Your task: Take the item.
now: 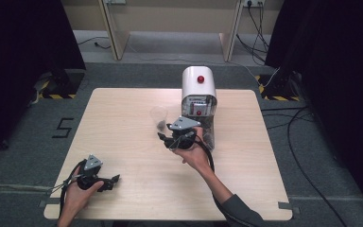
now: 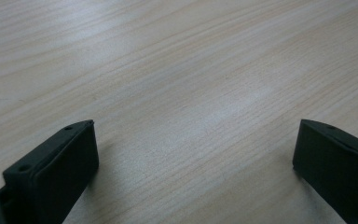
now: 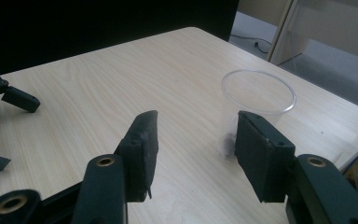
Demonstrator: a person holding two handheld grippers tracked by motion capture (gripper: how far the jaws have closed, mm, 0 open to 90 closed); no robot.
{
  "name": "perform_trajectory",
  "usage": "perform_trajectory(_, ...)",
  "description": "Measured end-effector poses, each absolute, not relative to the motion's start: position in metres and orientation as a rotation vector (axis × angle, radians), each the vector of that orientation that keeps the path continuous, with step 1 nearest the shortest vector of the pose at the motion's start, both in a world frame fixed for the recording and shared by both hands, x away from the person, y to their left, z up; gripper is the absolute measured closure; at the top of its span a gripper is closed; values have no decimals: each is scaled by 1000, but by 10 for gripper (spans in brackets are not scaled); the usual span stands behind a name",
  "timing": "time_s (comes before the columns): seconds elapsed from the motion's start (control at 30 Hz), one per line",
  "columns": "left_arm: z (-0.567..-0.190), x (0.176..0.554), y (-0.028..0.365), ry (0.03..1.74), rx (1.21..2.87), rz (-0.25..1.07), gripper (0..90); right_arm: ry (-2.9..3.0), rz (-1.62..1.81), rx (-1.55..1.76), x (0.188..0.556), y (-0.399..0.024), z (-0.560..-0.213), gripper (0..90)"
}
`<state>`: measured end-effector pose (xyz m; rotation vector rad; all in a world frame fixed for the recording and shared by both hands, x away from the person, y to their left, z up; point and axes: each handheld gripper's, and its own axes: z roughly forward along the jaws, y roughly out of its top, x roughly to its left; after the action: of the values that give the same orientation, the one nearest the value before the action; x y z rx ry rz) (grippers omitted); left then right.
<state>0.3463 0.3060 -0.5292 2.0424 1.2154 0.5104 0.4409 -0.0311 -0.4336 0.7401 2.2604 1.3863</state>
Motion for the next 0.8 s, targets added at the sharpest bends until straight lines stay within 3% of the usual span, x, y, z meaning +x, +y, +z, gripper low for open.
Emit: perform_trajectory(0.8,-529,346,306,1216,2042,510,0,2240,1442,767,421,-60,-452,493)
